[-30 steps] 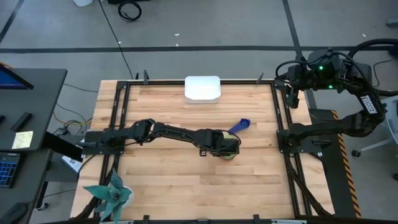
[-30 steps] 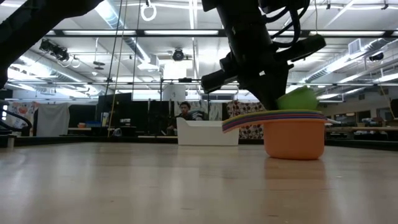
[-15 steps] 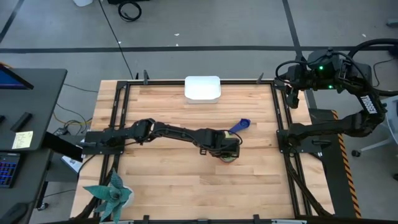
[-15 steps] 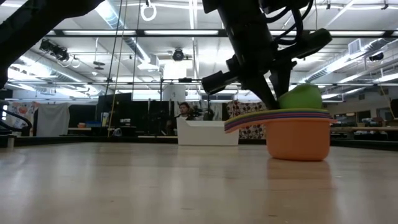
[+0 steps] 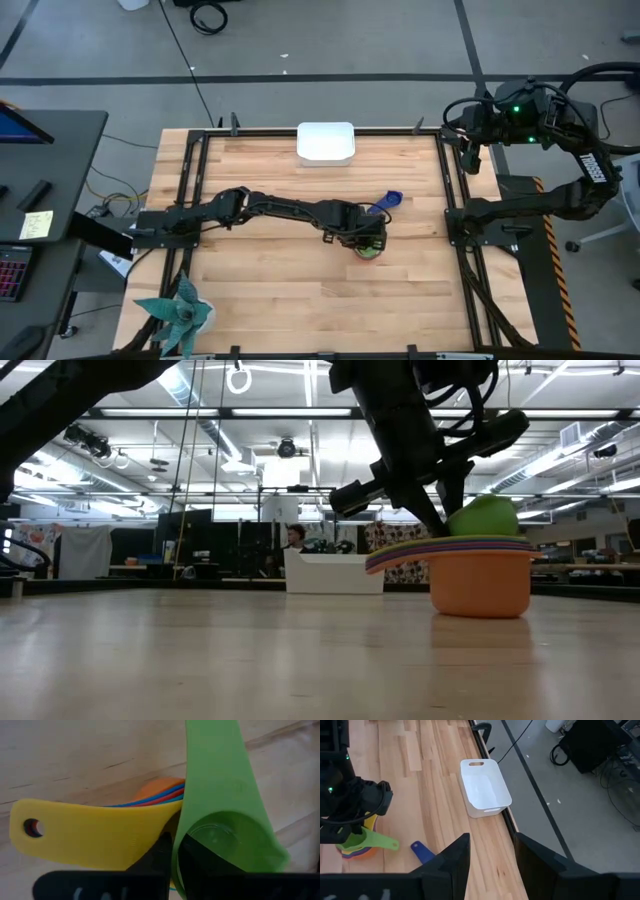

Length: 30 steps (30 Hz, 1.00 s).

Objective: Nest measuring cups in basket
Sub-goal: Stack the green measuring cup on top of the yellow measuring cup

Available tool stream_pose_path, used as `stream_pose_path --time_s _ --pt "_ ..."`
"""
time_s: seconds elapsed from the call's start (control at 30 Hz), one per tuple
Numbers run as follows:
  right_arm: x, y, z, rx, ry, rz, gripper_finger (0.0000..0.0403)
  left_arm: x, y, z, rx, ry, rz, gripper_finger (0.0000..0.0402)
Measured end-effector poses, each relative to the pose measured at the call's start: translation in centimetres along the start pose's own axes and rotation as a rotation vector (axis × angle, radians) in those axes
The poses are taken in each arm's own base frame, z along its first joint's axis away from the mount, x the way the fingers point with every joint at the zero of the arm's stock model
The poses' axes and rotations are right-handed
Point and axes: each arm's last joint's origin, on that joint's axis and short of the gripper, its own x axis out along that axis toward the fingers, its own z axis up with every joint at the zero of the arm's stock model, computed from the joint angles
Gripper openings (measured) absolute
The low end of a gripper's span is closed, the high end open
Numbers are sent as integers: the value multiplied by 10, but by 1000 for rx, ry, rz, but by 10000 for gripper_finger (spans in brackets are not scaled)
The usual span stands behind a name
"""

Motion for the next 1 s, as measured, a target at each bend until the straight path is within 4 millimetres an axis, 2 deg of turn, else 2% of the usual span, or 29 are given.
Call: stream_pose_path --time_s 0.3,0.37,0.5,0.7,1.0 --pt "0 0 0 0 0 0 158 -1 2 0 -4 4 24 14" --pt "0 0 0 0 0 0 158 -1 2 0 2 4 26 23" --pt "0 0 0 0 0 0 158 -2 3 -1 117 8 30 58" --pt "0 0 0 0 0 0 158 -2 4 1 157 22 33 98" --pt "0 0 0 0 0 0 158 -2 5 17 94 96 0 94"
